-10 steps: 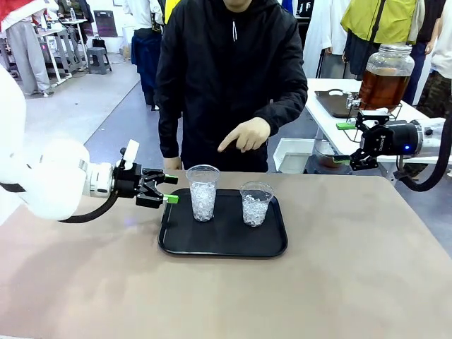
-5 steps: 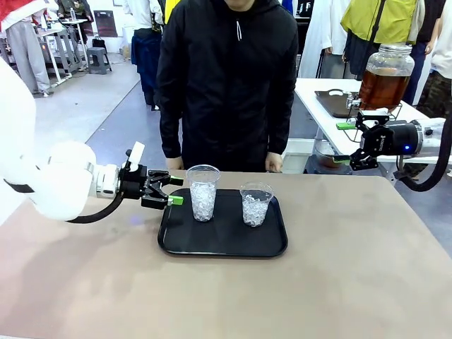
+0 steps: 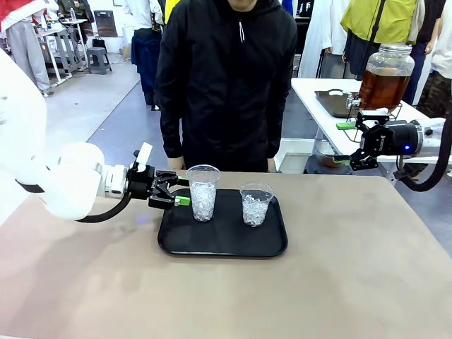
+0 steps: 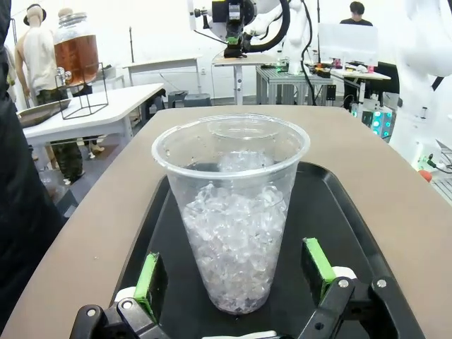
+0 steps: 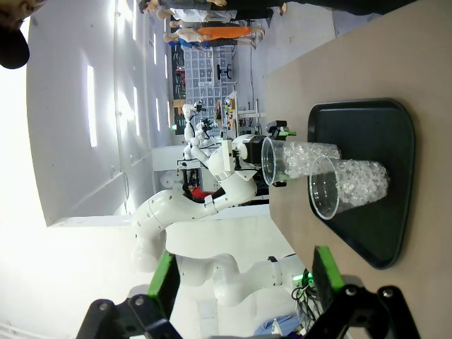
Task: Pour the drink into the iced cup.
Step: Pick up the iced cup indicated by the human and present it to them.
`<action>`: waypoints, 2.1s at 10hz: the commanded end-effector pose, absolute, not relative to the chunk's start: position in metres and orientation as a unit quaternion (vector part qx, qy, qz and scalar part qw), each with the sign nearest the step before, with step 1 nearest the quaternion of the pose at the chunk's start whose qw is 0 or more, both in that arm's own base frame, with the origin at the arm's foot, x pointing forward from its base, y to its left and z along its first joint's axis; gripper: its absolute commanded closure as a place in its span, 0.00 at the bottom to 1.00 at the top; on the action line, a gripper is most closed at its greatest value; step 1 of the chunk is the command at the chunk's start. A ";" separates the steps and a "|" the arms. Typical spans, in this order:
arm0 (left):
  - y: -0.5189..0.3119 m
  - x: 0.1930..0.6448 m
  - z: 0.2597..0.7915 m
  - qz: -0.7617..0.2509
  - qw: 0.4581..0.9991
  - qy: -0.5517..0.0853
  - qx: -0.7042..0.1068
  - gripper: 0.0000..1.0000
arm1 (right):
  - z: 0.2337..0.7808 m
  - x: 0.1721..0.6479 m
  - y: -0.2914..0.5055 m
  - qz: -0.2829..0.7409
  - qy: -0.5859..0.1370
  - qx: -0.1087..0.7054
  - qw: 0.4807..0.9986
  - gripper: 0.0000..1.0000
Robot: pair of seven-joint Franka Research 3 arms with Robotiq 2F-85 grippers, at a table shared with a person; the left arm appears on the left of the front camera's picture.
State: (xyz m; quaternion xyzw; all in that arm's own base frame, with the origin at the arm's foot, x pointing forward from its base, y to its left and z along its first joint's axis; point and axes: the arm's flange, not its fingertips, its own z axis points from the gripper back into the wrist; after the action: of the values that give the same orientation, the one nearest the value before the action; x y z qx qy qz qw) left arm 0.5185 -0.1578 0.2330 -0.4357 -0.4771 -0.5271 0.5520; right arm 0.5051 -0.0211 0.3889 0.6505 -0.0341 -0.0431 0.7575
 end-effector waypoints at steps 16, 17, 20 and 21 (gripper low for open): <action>-0.213 0.523 0.224 -0.500 0.543 -0.474 -0.480 0.00 | 0.391 0.505 -0.021 -0.044 -0.035 0.651 0.757 0.00; -0.215 0.522 0.225 -0.503 0.542 -0.471 -0.481 0.00 | 0.391 0.505 -0.021 -0.044 -0.035 0.651 0.757 0.00; -0.216 0.519 0.225 -0.505 0.535 -0.475 -0.484 0.36 | 0.391 0.505 -0.021 -0.044 -0.035 0.651 0.757 0.00; -0.215 0.519 0.225 -0.497 0.537 -0.473 -0.491 0.36 | 0.391 0.505 -0.021 -0.044 -0.035 0.651 0.757 0.00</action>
State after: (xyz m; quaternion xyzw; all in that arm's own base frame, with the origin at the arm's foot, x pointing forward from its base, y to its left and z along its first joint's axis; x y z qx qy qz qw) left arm 0.5199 -0.2126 0.2251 -0.4824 -0.4650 -0.5089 0.5404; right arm 0.5051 -0.0211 0.3889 0.6505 -0.0341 -0.0432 0.7575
